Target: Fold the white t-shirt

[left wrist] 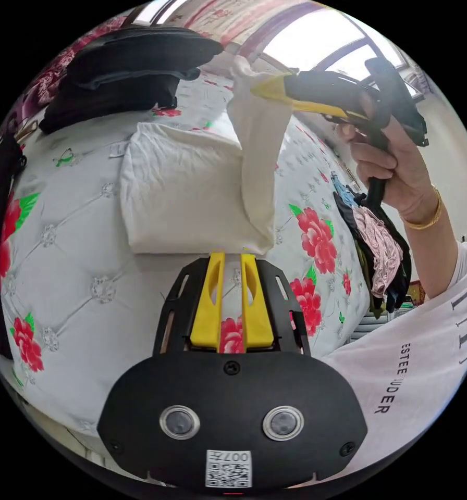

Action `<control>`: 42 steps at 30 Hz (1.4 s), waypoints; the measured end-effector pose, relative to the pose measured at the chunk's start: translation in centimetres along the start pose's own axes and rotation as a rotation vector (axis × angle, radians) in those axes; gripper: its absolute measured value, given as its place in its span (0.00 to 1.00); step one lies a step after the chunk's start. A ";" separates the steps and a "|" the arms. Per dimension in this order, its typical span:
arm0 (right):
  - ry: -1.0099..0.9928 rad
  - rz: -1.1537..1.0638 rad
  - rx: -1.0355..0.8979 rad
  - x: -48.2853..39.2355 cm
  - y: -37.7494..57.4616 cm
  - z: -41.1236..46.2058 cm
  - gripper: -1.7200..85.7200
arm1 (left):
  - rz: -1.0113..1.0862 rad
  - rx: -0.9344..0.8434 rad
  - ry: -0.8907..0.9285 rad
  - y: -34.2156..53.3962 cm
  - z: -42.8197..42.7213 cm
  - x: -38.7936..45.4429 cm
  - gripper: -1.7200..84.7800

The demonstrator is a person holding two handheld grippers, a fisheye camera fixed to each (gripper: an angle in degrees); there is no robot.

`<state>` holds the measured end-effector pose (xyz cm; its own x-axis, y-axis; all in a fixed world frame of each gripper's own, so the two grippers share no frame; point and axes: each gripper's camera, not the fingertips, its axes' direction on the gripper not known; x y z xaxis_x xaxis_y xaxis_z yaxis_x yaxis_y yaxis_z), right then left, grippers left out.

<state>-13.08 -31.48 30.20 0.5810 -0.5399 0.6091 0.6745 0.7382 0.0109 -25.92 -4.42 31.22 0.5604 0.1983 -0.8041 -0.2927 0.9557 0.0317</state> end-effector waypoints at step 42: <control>-0.300 0.717 0.336 20.8 15.2 9.1 0.08 | -0.599 0.093 0.517 4.0 -16.3 -23.9 0.03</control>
<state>5.11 -27.84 50.25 0.6388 0.1998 0.7430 -0.0099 0.9677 -0.2518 -53.07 -8.87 40.90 0.1650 -0.4590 -0.8730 0.0230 0.8867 -0.4618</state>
